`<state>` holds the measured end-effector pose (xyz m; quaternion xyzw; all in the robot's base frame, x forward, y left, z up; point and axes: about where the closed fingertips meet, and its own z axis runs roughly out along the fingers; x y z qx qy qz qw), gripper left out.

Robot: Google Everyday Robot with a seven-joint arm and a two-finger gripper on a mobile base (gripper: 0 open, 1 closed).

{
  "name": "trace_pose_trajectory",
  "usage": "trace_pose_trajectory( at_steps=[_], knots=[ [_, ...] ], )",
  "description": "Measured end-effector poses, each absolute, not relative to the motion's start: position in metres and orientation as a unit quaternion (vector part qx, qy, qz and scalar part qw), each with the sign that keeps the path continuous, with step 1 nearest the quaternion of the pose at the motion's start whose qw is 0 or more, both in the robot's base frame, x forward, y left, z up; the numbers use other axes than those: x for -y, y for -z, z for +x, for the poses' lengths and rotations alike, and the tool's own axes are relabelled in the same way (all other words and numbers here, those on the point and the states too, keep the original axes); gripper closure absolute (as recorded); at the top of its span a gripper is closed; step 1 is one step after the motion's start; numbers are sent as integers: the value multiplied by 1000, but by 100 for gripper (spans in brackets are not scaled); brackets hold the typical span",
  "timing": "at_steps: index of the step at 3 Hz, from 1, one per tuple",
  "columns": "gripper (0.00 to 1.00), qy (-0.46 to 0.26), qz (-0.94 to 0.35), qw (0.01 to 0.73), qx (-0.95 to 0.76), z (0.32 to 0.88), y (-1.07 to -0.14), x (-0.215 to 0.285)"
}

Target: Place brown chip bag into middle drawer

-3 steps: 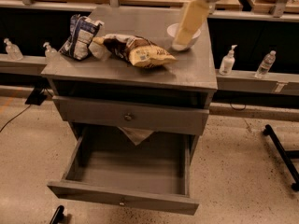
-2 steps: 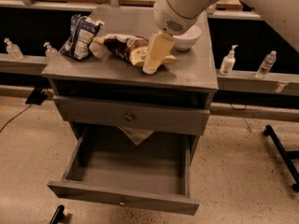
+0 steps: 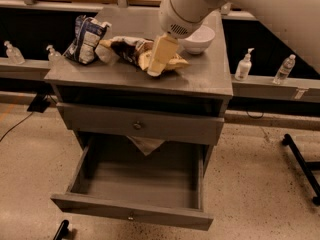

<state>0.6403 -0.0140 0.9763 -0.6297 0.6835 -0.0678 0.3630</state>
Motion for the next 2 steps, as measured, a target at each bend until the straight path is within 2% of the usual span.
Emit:
trace_pose_trajectory(
  at_steps=[1,2],
  knots=[
    [0,90,-614,375,-689,672,-938,10],
    [0,75,-615,381,-687,692,-894,-5]
  ],
)
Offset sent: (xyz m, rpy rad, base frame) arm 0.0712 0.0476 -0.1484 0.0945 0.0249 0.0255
